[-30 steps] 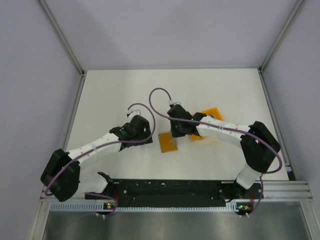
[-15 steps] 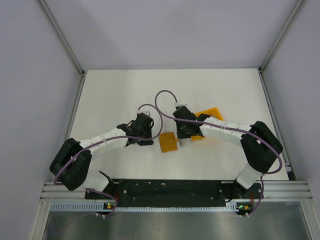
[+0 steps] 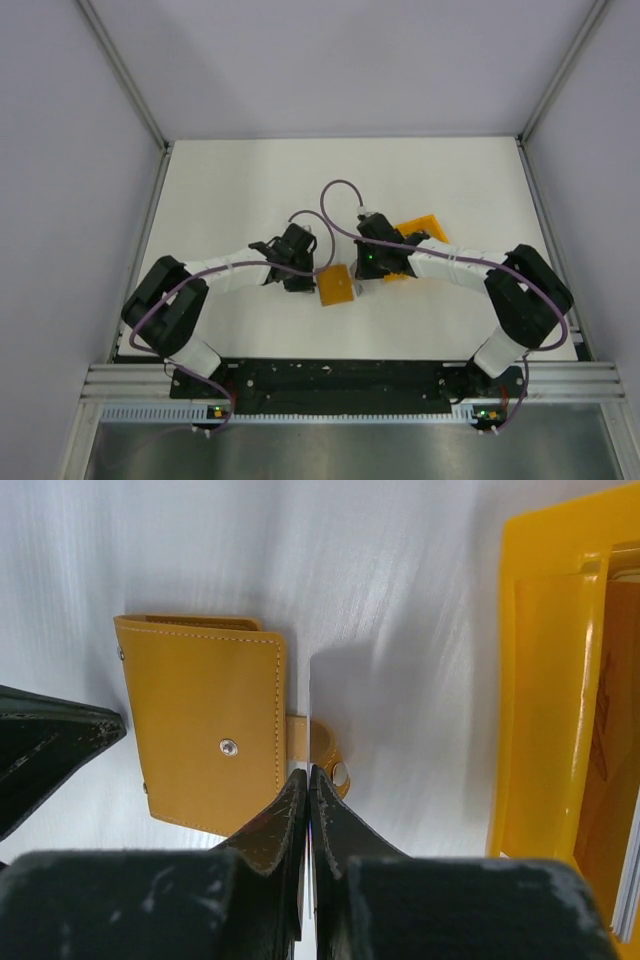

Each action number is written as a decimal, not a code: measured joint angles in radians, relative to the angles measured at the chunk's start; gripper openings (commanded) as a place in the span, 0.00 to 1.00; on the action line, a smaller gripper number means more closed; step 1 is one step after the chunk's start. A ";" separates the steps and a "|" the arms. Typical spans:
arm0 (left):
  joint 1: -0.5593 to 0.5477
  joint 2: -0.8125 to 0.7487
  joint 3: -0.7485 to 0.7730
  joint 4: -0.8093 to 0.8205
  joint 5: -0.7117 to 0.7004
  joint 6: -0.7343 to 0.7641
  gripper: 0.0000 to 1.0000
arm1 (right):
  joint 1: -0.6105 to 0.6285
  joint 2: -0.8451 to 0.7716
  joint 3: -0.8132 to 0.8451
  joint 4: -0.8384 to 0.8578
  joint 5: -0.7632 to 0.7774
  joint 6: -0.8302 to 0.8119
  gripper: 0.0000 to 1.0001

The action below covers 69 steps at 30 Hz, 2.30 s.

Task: Put the credit cards into the card holder
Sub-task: Open the card holder at the center of the board.

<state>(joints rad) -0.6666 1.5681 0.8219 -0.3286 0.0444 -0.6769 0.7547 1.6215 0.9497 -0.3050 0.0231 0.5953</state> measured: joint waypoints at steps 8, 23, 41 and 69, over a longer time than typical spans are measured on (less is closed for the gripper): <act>0.000 0.026 0.013 0.014 0.027 0.000 0.00 | -0.025 -0.017 -0.054 0.087 -0.092 0.026 0.00; 0.004 0.030 0.016 0.014 0.042 0.006 0.00 | -0.025 -0.046 -0.087 0.145 -0.168 0.061 0.00; 0.004 0.039 0.027 0.029 0.052 0.013 0.00 | -0.025 -0.113 -0.108 0.308 -0.322 0.109 0.00; 0.056 -0.089 -0.132 0.134 -0.046 -0.056 0.00 | 0.085 0.083 0.062 0.297 -0.317 0.140 0.00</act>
<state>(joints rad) -0.6109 1.4792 0.6903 -0.1944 -0.0017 -0.7326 0.8394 1.7042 1.0119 -0.0078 -0.2935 0.7349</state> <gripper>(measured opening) 0.007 0.006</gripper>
